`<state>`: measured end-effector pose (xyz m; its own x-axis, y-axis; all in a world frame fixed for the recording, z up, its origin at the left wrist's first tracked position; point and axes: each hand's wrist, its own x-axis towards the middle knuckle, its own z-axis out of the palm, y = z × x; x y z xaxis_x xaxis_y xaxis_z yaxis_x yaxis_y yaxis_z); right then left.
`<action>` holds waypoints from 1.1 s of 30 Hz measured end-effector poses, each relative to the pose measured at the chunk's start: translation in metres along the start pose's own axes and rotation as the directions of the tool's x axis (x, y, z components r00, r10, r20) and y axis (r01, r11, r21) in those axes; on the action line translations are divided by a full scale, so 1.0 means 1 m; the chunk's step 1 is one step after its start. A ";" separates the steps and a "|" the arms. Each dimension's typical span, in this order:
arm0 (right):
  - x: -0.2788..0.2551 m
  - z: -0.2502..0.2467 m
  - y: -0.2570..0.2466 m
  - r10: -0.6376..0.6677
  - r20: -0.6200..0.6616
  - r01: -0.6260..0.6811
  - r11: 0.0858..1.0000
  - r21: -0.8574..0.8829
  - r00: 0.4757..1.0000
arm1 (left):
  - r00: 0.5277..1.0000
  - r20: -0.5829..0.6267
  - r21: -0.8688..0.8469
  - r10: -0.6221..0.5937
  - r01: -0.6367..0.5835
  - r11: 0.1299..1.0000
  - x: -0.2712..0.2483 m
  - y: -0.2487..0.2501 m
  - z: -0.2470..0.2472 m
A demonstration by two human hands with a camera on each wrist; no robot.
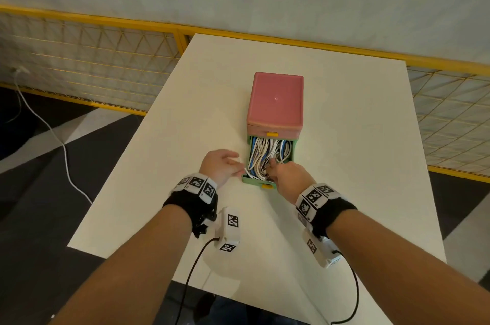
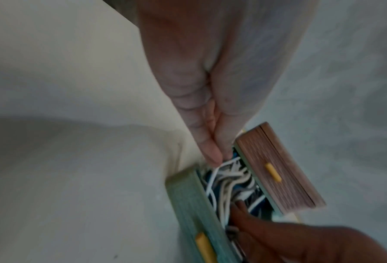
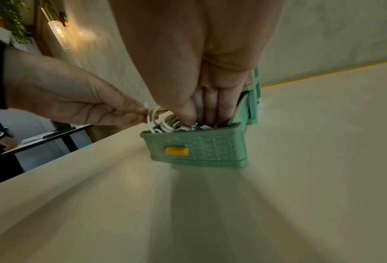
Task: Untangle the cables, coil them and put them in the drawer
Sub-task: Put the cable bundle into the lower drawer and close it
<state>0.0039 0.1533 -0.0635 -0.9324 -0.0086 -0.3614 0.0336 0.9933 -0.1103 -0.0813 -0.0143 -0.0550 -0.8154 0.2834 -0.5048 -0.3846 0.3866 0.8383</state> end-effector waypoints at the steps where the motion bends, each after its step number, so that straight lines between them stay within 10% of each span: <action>1: -0.001 -0.001 0.000 -0.007 -0.001 0.007 1.000 0.004 1.000 | 0.999 -0.001 -0.008 0.038 -0.038 0.999 0.000 0.004 0.005; 9: -0.004 -0.005 0.013 0.018 -0.056 -0.004 0.972 0.235 0.998 | 0.943 0.014 0.462 0.334 -0.302 0.834 -0.004 0.007 0.035; 22: -0.012 -0.006 0.021 -0.054 -0.078 0.078 0.936 0.342 0.995 | 0.977 0.049 0.596 0.206 -0.194 0.779 0.012 0.026 0.044; 33: -0.001 -0.011 0.023 0.177 -0.082 -0.105 0.836 0.539 0.981 | 0.953 0.165 0.834 0.254 -0.273 0.479 0.011 0.022 0.060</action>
<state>0.0019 0.1772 -0.0554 -0.9382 0.1769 -0.2976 0.3205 0.7690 -0.5531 -0.0729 0.0495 -0.0544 -0.8031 0.5135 -0.3023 0.3990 0.8402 0.3672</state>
